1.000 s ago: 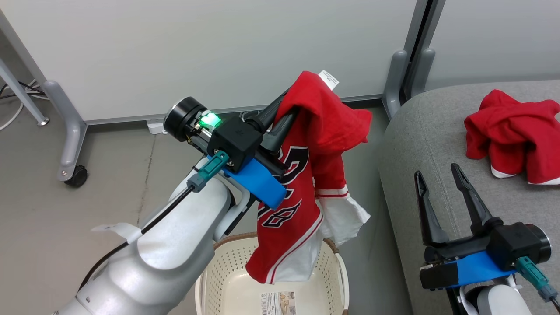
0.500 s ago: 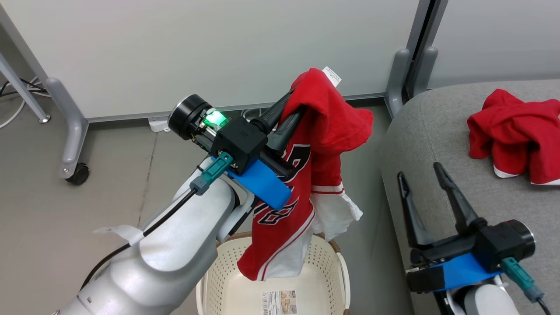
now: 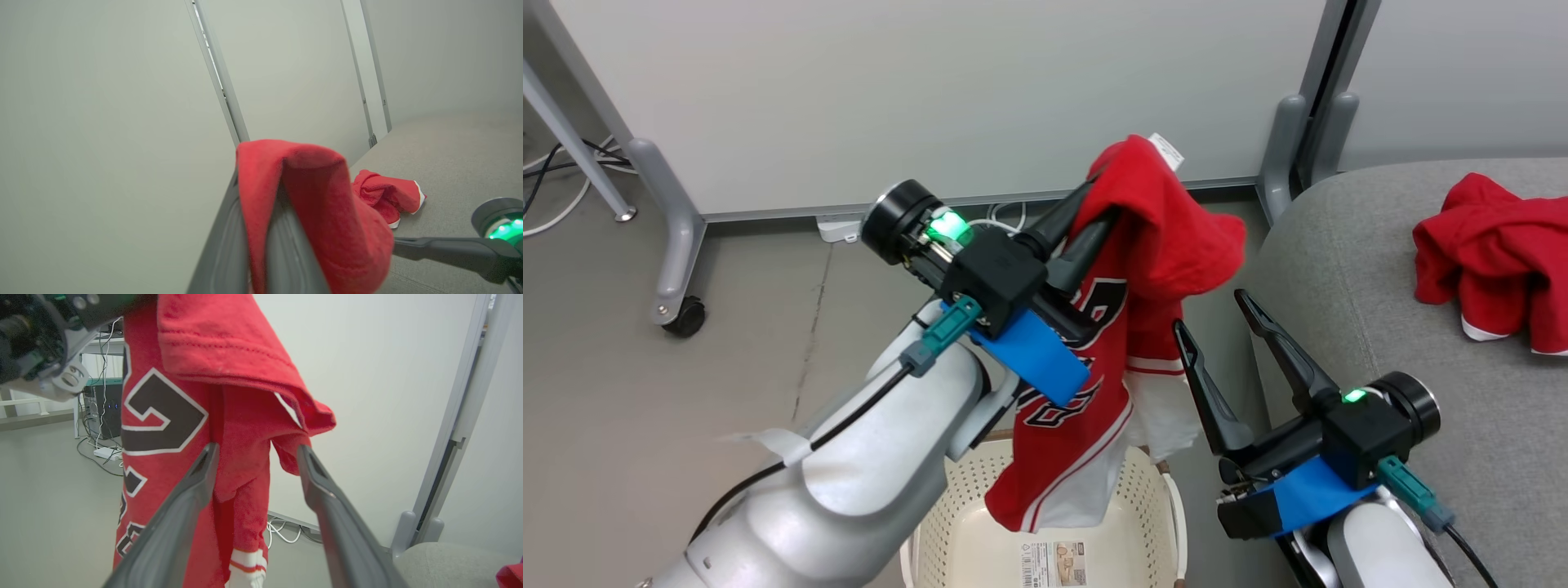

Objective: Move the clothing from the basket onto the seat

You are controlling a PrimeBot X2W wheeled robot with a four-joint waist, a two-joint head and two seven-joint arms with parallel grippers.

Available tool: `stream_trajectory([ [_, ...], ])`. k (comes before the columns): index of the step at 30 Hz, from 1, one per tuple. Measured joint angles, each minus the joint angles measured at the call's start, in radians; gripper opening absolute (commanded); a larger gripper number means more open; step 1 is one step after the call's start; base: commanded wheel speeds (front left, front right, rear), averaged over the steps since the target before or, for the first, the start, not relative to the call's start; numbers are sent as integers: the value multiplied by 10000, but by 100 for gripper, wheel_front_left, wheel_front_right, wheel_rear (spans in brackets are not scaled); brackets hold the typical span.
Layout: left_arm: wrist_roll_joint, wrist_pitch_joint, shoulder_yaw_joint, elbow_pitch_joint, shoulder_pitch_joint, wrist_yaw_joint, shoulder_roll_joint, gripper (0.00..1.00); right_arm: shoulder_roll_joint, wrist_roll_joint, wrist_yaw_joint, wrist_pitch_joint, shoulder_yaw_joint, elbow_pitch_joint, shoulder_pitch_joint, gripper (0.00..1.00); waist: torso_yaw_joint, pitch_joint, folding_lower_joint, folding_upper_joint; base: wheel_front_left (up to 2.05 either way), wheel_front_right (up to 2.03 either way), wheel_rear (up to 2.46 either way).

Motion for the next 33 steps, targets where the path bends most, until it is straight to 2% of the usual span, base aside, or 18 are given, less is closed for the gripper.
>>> stream_trajectory([
  [14, 249, 0, -606, -836, -49, -44, -445, 0, -403, 102, 0, 2, 301, 1764, -1202, 100, 466, 145, 0, 0, 0, 0, 0],
  [19, 309, 52, -725, -1133, -51, -52, -439, 0, -533, 604, 0, 0, 832, 2044, -1533, 100, 556, 142, 0, 0, 0, 0, 0],
  [20, 309, 58, -734, -1172, -51, -52, -435, 0, -554, 654, 0, 0, 949, 2100, -1591, 83, 566, 142, 0, 0, 0, 0, 0],
  [21, 305, 58, -742, -1197, -51, -52, -426, 0, -575, 688, 0, 0, 1012, 2157, -1614, 11, 575, 145, 0, 0, 0, 0, 0],
  [22, 299, 58, -748, -1195, -50, -52, -414, 0, -587, 746, 0, 0, 1028, 2174, -1626, 0, 587, 145, 0, 0, 0, 0, 0],
  [33, 173, 56, -750, -1045, -26, -8, -263, 0, -673, 984, 0, 0, 1057, 2150, -1653, 0, 551, 92, 0, 0, 0, 0, 0],
])
